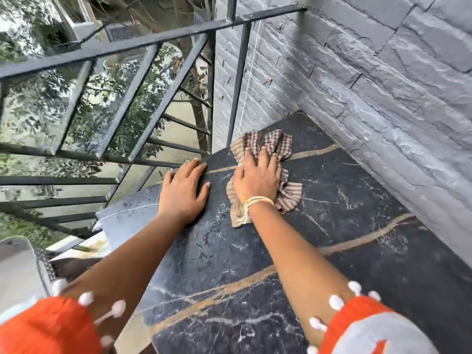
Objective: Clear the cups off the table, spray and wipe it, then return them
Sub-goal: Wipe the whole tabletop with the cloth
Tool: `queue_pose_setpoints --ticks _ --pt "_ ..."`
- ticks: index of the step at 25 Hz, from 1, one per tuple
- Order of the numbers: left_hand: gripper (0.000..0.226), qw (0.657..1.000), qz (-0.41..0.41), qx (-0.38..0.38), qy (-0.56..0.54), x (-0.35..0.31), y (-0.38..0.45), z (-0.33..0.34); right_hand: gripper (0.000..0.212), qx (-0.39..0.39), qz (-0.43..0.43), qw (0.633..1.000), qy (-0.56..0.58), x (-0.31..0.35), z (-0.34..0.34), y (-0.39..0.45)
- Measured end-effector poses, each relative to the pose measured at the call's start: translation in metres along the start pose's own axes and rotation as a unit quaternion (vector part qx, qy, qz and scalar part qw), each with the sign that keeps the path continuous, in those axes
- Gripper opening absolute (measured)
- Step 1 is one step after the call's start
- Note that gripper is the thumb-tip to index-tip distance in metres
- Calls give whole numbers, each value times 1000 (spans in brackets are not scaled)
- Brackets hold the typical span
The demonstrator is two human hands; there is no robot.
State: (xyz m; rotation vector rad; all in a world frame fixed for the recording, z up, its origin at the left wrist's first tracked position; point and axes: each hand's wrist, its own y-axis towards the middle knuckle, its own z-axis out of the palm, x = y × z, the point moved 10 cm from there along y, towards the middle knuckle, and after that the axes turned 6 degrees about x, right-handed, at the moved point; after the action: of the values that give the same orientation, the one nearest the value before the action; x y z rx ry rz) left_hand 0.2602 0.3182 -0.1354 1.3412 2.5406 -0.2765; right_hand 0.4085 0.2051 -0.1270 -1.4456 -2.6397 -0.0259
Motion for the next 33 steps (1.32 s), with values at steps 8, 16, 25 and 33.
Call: queue_pose_setpoints --ticks 8,16,25,33 --pt "32 945 -309 -12 -109 170 -130 -40 52 28 -151 988 32 174 25 -139" --pt "28 721 -324 83 -607 144 -188 -9 46 52 -300 953 4 204 33 -213" --pt "22 784 -291 311 -452 63 -265 22 53 70 -201 977 16 90 24 -322" --pt "34 916 -149 320 -191 -7 -307 34 48 54 -111 992 14 -7 16 -414"
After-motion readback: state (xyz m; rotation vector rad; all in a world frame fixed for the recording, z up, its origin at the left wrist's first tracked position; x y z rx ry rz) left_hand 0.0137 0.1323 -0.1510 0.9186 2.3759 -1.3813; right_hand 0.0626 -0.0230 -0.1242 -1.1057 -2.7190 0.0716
